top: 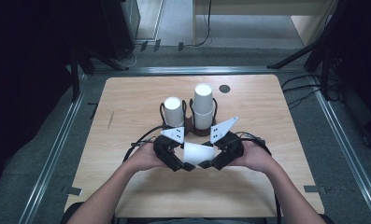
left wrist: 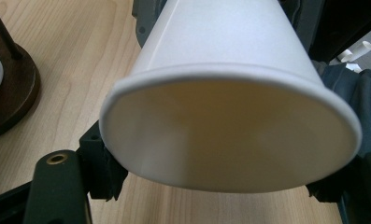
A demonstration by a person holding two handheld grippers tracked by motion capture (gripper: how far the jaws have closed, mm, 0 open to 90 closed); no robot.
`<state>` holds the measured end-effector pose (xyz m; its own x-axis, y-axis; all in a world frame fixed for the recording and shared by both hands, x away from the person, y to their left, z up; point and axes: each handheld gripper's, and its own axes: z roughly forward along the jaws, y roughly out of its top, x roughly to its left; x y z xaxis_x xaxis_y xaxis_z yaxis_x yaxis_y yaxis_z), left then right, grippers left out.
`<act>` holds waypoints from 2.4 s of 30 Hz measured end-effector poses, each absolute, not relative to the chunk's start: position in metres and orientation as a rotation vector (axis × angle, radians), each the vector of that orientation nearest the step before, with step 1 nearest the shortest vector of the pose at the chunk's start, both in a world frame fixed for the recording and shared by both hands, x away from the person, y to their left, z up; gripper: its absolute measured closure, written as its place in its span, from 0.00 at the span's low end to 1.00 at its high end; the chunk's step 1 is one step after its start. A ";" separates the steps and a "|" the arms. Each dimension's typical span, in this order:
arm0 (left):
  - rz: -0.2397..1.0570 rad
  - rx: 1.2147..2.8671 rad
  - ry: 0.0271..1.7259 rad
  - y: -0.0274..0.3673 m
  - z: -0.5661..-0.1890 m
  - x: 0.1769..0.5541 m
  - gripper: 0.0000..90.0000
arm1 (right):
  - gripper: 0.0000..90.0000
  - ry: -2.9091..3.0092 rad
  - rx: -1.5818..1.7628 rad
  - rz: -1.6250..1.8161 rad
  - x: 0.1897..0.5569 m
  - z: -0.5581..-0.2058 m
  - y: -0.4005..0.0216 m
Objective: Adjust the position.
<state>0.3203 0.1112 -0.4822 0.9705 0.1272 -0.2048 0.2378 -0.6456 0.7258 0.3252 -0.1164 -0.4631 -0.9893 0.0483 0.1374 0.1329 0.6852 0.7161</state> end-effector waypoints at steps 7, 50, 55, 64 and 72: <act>-0.165 2.283 0.264 0.114 -0.479 0.321 0.27 | 0.30 -2.772 -0.188 -1.181 0.326 -0.464 -0.115; -0.137 2.491 0.409 0.129 -0.445 0.347 0.27 | 0.22 -2.901 -0.303 -1.081 0.332 -0.476 -0.116; -0.180 2.540 0.436 0.120 -0.442 0.353 0.27 | 0.22 -2.903 -0.312 -1.096 0.335 -0.475 -0.117; -0.199 2.615 0.395 0.104 -0.450 0.353 0.27 | 0.22 -2.924 -0.299 -1.107 0.334 -0.476 -0.115; -0.257 2.649 0.384 0.094 -0.461 0.349 0.27 | 0.24 -2.932 -0.250 -1.080 0.330 -0.482 -0.107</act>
<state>0.3487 0.0942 -0.4609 0.9439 0.2256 -0.2412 0.3092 -0.8603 0.4052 0.3302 -0.1071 -0.4819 -0.9872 0.1470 0.0617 0.1519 0.7499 0.6439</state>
